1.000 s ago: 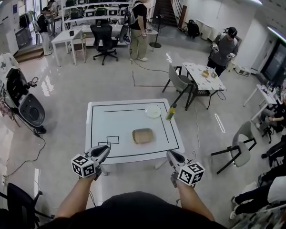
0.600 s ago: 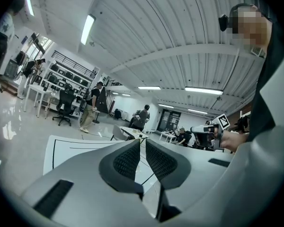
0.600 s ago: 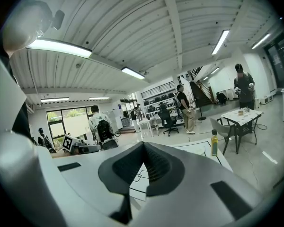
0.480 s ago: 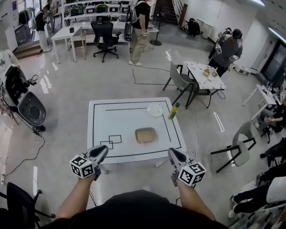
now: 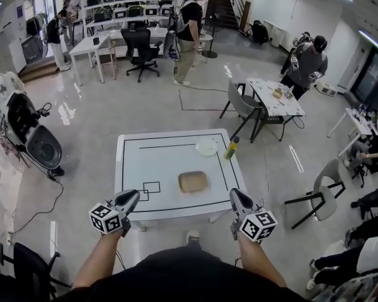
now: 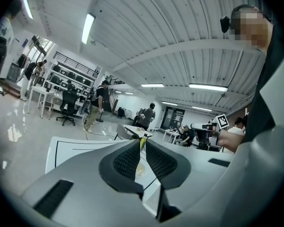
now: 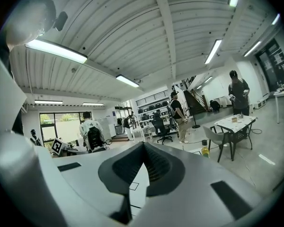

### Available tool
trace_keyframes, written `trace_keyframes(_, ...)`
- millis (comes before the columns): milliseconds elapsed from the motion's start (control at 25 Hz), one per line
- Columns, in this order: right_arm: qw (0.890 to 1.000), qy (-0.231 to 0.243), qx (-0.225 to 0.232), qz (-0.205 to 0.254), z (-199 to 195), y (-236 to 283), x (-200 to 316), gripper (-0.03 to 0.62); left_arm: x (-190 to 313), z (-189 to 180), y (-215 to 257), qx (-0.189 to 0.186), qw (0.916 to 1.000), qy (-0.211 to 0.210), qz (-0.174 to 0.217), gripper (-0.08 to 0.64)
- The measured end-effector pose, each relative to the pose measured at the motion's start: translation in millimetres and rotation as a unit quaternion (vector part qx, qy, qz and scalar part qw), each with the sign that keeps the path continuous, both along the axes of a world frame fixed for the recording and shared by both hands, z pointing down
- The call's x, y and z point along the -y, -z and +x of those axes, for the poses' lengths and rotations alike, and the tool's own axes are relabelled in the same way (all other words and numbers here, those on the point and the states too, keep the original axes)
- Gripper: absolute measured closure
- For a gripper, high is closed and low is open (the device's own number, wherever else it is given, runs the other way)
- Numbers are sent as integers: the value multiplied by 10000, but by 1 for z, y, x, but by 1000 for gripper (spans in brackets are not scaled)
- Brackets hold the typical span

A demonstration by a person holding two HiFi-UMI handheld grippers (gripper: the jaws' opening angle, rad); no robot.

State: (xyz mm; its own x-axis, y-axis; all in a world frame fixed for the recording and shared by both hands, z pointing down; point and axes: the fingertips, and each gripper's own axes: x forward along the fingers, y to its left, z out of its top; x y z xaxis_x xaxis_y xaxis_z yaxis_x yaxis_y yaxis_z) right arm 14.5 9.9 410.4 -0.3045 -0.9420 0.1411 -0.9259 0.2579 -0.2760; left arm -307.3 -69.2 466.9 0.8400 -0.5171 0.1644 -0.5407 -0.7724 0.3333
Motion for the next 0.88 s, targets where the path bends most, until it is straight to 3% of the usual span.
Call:
trace_keyframes(480, 9996, 202, 105, -160, 71, -25, 127, 578, 107, 97, -1, 7, 10000, -31, 52, 506)
trace_keyframes(880, 9967, 695, 256, -328, 101, -40, 200, 578, 155, 131, -1, 38, 9997, 238, -48, 508)
